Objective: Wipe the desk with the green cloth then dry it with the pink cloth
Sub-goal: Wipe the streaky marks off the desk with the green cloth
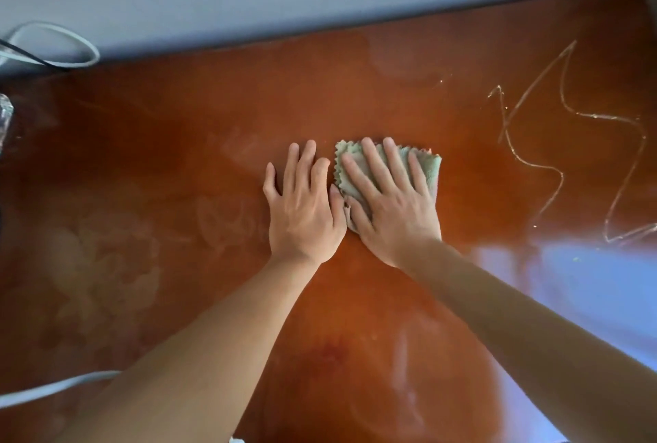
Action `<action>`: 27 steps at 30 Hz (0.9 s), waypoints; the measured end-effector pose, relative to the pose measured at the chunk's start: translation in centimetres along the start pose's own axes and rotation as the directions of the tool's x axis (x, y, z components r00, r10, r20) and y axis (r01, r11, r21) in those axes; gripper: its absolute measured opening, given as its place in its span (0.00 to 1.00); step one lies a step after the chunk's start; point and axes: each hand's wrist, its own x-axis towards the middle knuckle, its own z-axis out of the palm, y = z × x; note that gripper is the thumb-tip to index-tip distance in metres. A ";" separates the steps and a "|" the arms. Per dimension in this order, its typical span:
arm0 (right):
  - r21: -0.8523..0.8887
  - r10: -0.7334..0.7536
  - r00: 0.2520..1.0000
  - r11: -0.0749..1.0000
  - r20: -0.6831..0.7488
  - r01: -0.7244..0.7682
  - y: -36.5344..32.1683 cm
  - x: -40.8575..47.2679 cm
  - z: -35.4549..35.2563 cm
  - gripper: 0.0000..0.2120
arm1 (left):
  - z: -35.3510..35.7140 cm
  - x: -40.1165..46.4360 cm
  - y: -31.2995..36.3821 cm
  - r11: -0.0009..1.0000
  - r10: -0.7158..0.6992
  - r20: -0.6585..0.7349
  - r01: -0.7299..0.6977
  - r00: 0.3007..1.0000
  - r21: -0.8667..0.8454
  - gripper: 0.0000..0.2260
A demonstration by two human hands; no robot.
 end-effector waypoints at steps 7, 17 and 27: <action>-0.057 -0.153 0.986 0.986 0.070 0.157 1.1 3.1 -1.4 0.29 | -0.2 -0.1 0.0 1.000 0.005 -0.034 -0.006 0.999 -0.030 0.21; -0.035 -0.140 0.990 0.989 0.026 0.141 2.1 5.7 -1.6 0.30 | -0.1 0.0 -0.1 0.999 0.016 -0.071 -0.018 0.997 -0.028 0.21; 0.083 0.242 0.970 0.967 -0.033 -0.239 8.4 6.1 -2.4 0.30 | -0.5 0.8 1.1 0.999 -0.045 -0.055 0.044 0.997 -0.018 0.19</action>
